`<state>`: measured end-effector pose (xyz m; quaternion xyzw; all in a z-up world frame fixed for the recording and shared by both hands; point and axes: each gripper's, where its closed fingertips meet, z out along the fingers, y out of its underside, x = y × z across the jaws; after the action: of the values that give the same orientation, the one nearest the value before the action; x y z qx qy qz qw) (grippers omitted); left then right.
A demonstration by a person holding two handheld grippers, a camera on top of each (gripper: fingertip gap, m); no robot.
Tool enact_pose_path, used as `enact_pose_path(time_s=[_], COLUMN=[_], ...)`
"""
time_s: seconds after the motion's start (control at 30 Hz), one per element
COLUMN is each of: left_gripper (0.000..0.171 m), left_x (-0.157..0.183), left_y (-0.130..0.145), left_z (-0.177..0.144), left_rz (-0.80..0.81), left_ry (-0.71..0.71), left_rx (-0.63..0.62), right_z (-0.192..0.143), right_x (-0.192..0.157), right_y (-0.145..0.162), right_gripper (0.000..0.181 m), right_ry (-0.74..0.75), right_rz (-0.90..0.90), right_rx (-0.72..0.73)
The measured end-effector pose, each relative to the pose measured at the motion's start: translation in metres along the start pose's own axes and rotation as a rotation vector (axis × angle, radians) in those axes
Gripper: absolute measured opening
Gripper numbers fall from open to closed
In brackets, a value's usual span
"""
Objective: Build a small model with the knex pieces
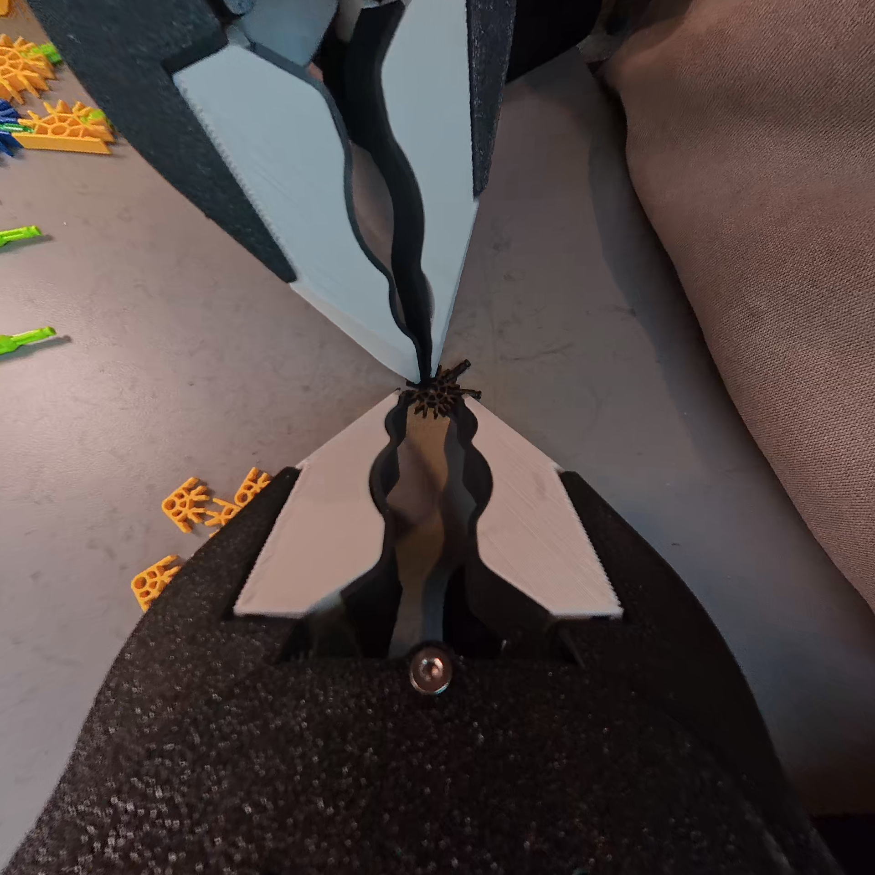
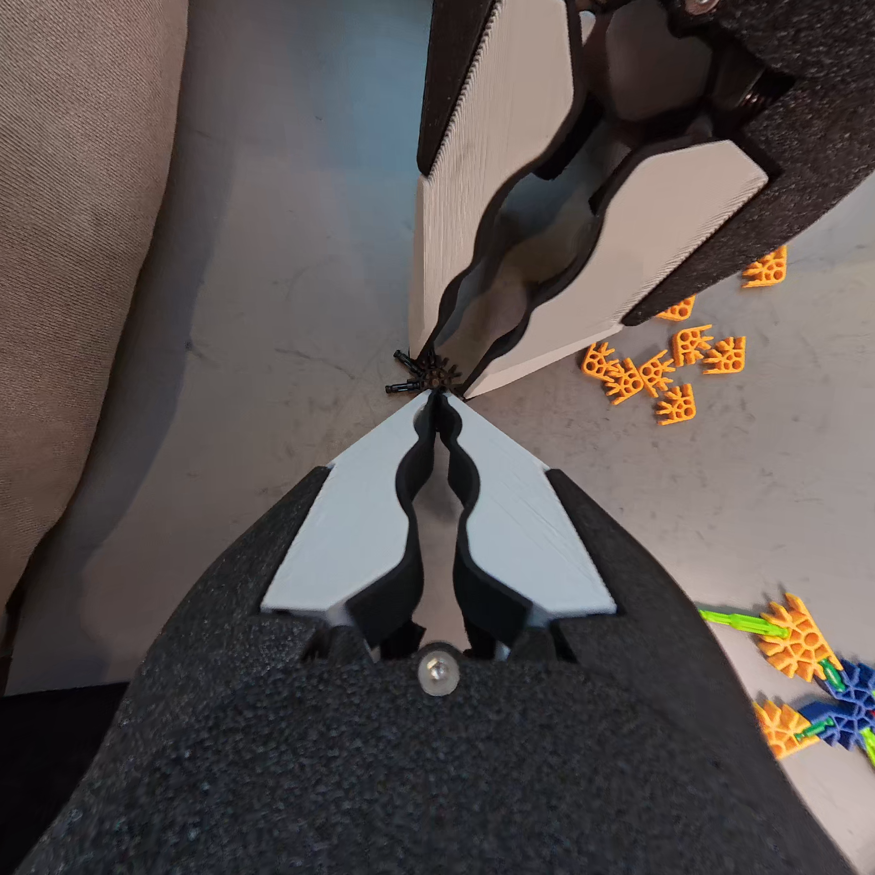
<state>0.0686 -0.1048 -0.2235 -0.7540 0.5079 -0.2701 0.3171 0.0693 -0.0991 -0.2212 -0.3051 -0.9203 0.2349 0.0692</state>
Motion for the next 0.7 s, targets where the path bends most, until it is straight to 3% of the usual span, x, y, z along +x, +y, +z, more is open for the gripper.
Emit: enact_pose_path(time_s=[0.13,0.27,0.33,0.43,0.57,0.7], left_gripper=[0.021,0.021,0.021,0.021,0.024,0.025], left_x=[0.001,0.001,0.001,0.001,-0.004,-0.017], left_y=[0.0,0.001,0.001,0.001,0.003,0.004], left_z=[0.0,-0.001,-0.001,-0.001,-0.004,-0.013], left_rz=[0.003,0.006,0.004,0.003,0.008,-0.027], left_ry=[-0.005,-0.017,-0.02,-0.015,-0.048,-0.13], left_rx=[0.0,0.001,0.002,0.001,-0.016,-0.009], right_z=[0.001,-0.002,-0.024,-0.094,-0.222,-0.304], right_x=[0.0,0.003,0.008,0.042,0.106,0.168], right_y=[-0.001,-0.004,-0.016,-0.009,0.056,0.186], right_gripper=[0.0,0.0,0.0,0.006,0.006,0.008], right_ry=[0.048,0.121,0.163,0.361,0.76,1.061], right_rz=[-0.013,0.005,0.074,0.176,0.375,0.631], right_rx=[-0.009,0.076,0.23,0.374,0.478,0.295])
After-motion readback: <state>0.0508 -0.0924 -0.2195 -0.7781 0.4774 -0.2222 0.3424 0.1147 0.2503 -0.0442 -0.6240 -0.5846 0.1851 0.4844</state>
